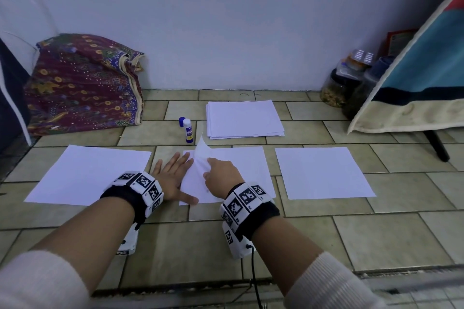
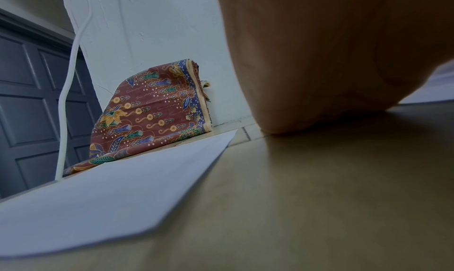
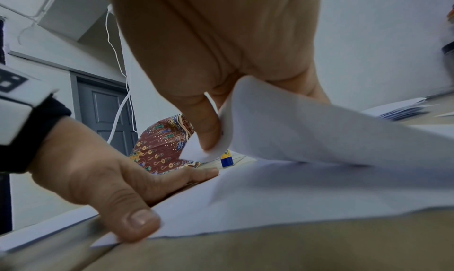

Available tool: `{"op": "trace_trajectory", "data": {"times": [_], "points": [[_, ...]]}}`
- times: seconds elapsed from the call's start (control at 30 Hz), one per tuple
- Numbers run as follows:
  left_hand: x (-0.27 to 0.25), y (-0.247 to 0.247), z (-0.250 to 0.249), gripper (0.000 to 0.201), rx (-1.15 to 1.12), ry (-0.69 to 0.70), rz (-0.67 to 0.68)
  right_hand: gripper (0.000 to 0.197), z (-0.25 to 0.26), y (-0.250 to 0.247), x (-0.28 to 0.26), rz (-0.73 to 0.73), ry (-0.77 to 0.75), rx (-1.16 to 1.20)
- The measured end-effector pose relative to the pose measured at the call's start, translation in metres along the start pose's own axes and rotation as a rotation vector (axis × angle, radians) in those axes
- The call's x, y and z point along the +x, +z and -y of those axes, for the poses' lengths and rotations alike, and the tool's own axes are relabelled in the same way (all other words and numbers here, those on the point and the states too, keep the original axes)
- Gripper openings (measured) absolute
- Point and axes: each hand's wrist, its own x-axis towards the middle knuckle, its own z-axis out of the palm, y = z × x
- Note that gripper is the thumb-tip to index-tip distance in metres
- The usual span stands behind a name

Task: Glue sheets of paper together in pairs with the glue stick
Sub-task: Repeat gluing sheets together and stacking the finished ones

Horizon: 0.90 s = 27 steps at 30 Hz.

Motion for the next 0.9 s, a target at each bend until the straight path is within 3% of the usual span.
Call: {"op": "trace_trajectory", "data": {"times": [0.1,0.33,0.5,0.73,0.9], "points": [[0.0015,0.0004,0.0009,0.142,0.006,-0.001,0.004,0.042,0.0003,-0.0005,-0.0008,-0.001,-0.006,-0.002],[0.0016,0.0026,0.0012,0.129,-0.023,-0.003,-0.019,0.042,0.0014,-0.0004,-0.0018,0.013,-0.017,0.003],[0.0021,0.0011,0.0019,0.144,-0.022,0.005,-0.002,0.043,0.0019,-0.0028,-0.0035,0.017,-0.021,-0.006],[0.0001,0.0014,0.0009,0.137,-0.032,0.004,-0.008,0.043,0.0030,-0.0078,-0.0086,0.018,-0.042,-0.022],[-0.0011,0.0017,0.0013,0.150,-0.051,-0.010,-0.018,0.043,0.0032,-0.0066,-0.0079,0.013,-0.030,-0.009]]}}
